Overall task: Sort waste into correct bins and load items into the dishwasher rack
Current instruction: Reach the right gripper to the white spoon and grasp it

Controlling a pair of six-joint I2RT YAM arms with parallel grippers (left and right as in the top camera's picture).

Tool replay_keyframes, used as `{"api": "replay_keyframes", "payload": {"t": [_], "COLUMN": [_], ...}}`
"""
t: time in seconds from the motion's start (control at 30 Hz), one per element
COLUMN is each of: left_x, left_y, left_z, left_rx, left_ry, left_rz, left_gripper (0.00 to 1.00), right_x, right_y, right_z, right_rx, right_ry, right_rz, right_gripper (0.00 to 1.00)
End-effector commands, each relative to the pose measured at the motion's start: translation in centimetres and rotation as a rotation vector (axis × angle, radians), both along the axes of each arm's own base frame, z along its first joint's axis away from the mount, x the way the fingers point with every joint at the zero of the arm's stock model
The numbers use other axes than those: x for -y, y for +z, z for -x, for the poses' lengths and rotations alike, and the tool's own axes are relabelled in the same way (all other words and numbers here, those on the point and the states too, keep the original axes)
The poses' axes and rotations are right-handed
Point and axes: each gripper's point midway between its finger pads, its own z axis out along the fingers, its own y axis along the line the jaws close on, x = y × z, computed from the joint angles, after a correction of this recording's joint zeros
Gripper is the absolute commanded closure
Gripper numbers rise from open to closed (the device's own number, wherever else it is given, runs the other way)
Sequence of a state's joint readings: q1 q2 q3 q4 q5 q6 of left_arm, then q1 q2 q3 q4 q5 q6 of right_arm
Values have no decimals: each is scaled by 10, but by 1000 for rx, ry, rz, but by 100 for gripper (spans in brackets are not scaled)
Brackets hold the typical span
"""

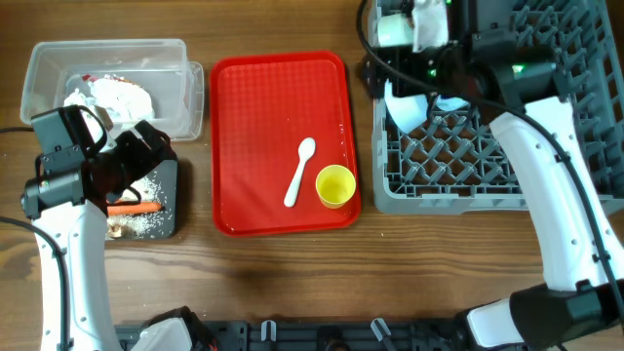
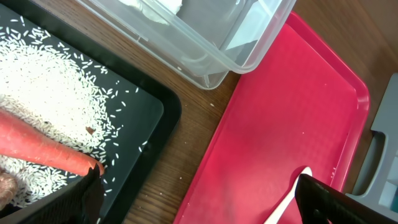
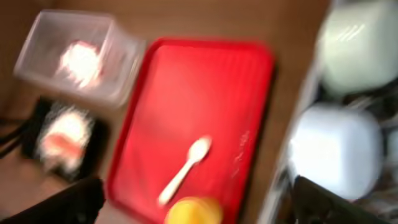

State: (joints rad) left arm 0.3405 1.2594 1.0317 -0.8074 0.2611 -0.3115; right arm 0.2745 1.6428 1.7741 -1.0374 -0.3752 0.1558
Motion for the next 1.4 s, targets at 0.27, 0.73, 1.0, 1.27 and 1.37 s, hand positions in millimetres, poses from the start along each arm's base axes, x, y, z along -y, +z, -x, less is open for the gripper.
{"api": "replay_keyframes", "payload": {"t": [0.27,0.73,1.0,1.27,1.37], "left_x": [1,1,1,1,1], "left_y": [4,4,4,4,4], "left_z": [-2,-2,-2,-2,-2], "left_rx": [15,15,15,15,15], "left_ry": [-22,-22,-22,-22,-22], "left_rz": [-2,-2,-2,-2,-2], "left_gripper": [0,0,0,0,0], "right_x": [-55,-123,-127,-121,-121], "right_y": [-43,-157,-221,-280,-291], "right_z": [58,13,10,16,16], "right_rx": [-182,-329,-438,-549,-558], "right_ry": [123,-167,-214,-285,-286], "right_rz": [134,179,230,295,304], "right_gripper": [14,20,29,34,36]}}
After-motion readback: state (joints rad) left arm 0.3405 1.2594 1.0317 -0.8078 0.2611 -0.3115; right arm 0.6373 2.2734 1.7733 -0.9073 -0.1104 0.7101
